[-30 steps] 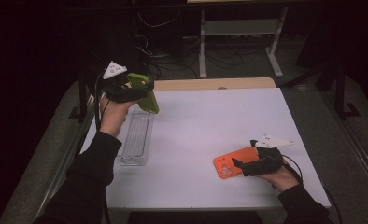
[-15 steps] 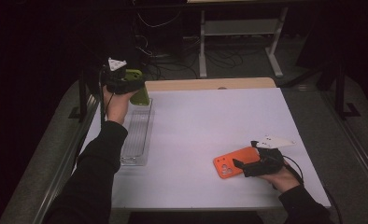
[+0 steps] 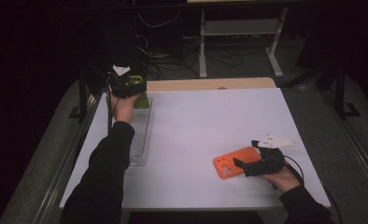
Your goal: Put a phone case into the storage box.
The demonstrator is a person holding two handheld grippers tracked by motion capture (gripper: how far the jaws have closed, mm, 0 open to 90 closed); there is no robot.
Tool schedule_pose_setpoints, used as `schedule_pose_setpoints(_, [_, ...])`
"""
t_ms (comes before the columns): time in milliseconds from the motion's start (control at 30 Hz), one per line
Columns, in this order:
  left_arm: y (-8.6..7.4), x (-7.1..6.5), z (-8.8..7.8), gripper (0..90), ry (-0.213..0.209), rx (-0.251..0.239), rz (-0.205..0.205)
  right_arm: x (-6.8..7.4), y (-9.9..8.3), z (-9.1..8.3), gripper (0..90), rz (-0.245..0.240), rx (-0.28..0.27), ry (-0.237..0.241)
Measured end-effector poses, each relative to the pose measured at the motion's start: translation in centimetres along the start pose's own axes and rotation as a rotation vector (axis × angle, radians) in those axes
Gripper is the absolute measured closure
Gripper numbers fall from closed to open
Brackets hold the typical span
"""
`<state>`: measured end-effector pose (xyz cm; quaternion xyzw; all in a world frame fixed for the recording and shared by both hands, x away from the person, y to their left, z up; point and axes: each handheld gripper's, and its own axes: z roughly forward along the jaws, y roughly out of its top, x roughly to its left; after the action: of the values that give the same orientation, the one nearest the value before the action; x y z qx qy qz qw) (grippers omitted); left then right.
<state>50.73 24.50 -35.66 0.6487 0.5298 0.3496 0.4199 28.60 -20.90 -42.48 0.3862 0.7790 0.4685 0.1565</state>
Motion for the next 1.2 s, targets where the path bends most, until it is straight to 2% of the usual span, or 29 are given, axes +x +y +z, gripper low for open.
schedule_pose_setpoints(167, [-1.1, 0.0, 0.4, 14.5, 0.009, -0.004, -0.028, 0.0, 0.0, 0.0, 0.0, 0.0, -0.001, 0.002])
schedule_pose_setpoints(233, [-1.4, 0.0, 0.5, 14.4, -0.006, -0.001, -0.044, 0.0, 0.0, 0.1, 0.0, 0.0, 0.001, 0.0])
schedule_pose_setpoints(333, [-1.6, -0.2, 0.6, 14.3, 0.013, 0.01, 0.0, 0.0, 0.0, 0.1, 0.0, 0.003, 0.003, 0.0])
schedule_pose_setpoints(400, [-1.8, -0.2, 0.7, 14.3, 0.018, 0.012, 0.012, 0.0, 0.0, 0.0, 0.0, 0.001, 0.001, 0.0])
schedule_pose_setpoints(467, [-1.9, -0.3, 0.8, 14.2, 0.021, 0.001, 0.005, 0.0, 0.0, 0.0, 0.0, 0.005, 0.0, -0.001])
schedule_pose_setpoints(500, [-1.9, -0.2, 0.7, 14.1, 0.023, 0.016, 0.02, 0.0, 0.0, 0.0, 0.0, 0.005, 0.0, -0.003])
schedule_pose_setpoints(667, [-2.1, -0.7, 0.9, 13.7, 0.029, 0.004, 0.015, 0.1, 0.1, -0.1, 1.5, -0.001, -0.006, -0.008])
schedule_pose_setpoints(700, [-2.1, -0.7, 0.9, 13.5, 0.033, 0.015, 0.033, 0.1, 0.1, -0.1, 1.5, -0.001, -0.006, -0.009])
schedule_pose_setpoints(767, [-2.1, -0.8, 0.9, 12.9, 0.035, 0.004, 0.029, 0.1, 0.1, -0.1, 1.6, -0.002, -0.005, -0.01])
schedule_pose_setpoints(800, [-2.1, -0.8, 0.9, 12.1, 0.028, -0.001, 0.024, 0.1, 0.1, -0.1, 1.5, -0.002, -0.004, -0.009])
schedule_pose_setpoints(967, [-1.8, -0.5, 0.6, 2.6, 0.013, 0.013, 0.057, 0.1, 0.0, -0.1, 1.5, -0.004, 0.0, -0.008])
schedule_pose_setpoints(1100, [-1.4, 0.3, 0.1, 0.0, -0.003, 0.018, 0.037, 0.2, 0.0, -0.1, 1.5, -0.007, 0.002, -0.005])
schedule_pose_setpoints(1167, [-1.2, 0.6, -0.4, 0.0, -0.006, 0.022, 0.054, 0.2, 0.0, 0.0, 1.5, -0.005, 0.004, -0.004])
schedule_pose_setpoints(1200, [-1.0, 0.7, -0.6, 0.0, -0.013, 0.019, 0.049, 0.2, 0.0, 0.0, 1.5, -0.005, 0.005, -0.003])
